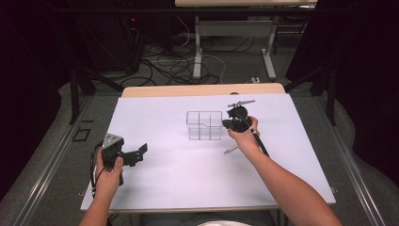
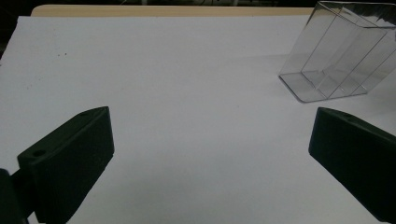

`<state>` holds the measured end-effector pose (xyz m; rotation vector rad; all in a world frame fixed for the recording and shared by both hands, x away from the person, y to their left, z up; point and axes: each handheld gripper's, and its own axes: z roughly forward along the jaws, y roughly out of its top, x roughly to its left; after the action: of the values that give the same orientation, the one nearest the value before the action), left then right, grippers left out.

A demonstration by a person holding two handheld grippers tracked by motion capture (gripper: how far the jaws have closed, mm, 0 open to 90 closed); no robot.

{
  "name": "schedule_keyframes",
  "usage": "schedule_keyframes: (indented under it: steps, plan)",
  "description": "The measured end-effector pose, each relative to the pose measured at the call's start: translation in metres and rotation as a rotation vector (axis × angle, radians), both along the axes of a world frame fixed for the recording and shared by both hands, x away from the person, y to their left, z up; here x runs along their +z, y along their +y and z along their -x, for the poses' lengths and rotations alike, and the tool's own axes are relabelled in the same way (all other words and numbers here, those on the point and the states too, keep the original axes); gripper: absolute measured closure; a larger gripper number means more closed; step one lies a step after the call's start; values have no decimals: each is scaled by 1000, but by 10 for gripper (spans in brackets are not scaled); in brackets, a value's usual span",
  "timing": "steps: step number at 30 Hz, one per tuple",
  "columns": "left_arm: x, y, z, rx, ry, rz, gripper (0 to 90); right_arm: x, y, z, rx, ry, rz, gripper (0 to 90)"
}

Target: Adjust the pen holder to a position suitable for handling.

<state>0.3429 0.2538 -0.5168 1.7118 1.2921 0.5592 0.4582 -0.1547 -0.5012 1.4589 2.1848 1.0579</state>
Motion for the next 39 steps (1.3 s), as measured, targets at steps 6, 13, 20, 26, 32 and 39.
schedule_keyframes:
  steps: [6,13,20,26,32,39]
  plan:
    - [0,0,0,0,1,0,0,0,1,-5,-21,1,-12,891]
    - [0,0,0,0,0,2,0,1,4,-8,-19,-8,-10,891]
    - [0,2,1,5,-1,6,0,3,0,-9,-8,-14,7,791]
    - [0,3,2,11,-2,6,0,12,-3,-6,25,-50,28,653]
    - [0,5,3,16,0,12,0,22,-8,-2,21,-76,58,531]
    - [0,6,3,19,1,12,0,31,-15,-1,102,-128,17,421]
